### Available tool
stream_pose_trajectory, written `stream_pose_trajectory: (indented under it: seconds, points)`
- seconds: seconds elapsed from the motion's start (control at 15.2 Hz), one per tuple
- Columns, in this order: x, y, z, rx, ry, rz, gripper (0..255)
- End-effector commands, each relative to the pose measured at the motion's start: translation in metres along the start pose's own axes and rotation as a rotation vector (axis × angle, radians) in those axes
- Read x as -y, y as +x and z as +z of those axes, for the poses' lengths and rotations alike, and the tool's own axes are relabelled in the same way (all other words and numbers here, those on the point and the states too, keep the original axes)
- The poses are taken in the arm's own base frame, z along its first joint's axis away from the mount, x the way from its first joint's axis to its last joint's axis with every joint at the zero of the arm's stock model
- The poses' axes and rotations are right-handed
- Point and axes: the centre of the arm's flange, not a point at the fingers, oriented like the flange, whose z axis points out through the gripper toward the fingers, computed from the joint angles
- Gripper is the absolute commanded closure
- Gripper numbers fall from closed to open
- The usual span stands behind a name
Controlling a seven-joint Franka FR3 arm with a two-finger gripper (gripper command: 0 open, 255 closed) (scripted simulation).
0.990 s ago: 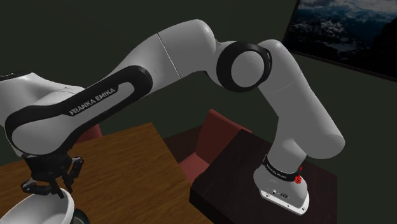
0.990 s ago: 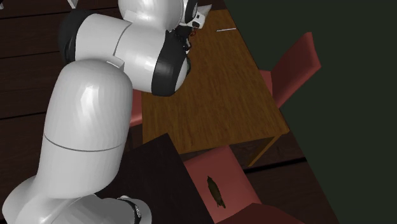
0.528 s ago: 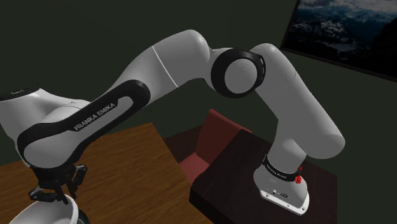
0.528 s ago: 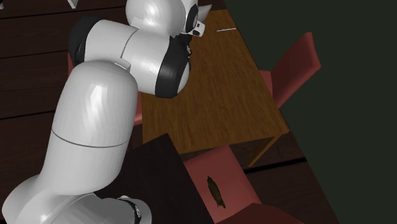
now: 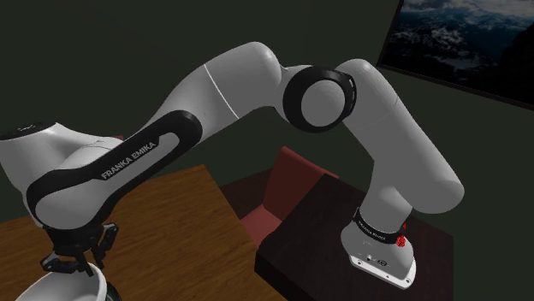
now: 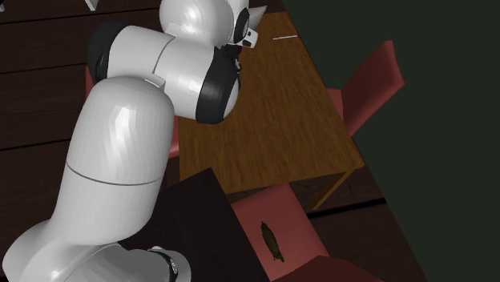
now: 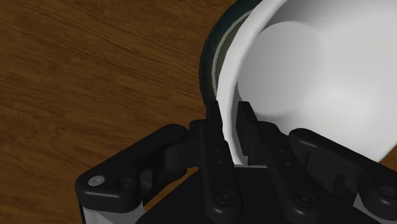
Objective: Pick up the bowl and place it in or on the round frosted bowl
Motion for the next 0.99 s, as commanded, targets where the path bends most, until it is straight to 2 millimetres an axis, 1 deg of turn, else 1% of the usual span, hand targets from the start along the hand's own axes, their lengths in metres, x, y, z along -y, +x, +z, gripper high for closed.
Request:
stream_pose_trajectory:
  seconds: [0.0,0.33,0.53,0.59,0.92]
  points:
    - [0.0,0.0,-0.001,-0.001,0.001,0.0,0]
    - [0.0,0.0,-0.001,-0.001,0.001,0.0,0]
    - [0.0,0.0,-0.04,-0.001,0.001,0.0,0]
    - [0.0,0.0,-0.051,-0.001,0.001,0.0,0]
    - [0.0,0.0,-0.051,-0.001,0.001,0.0,0]
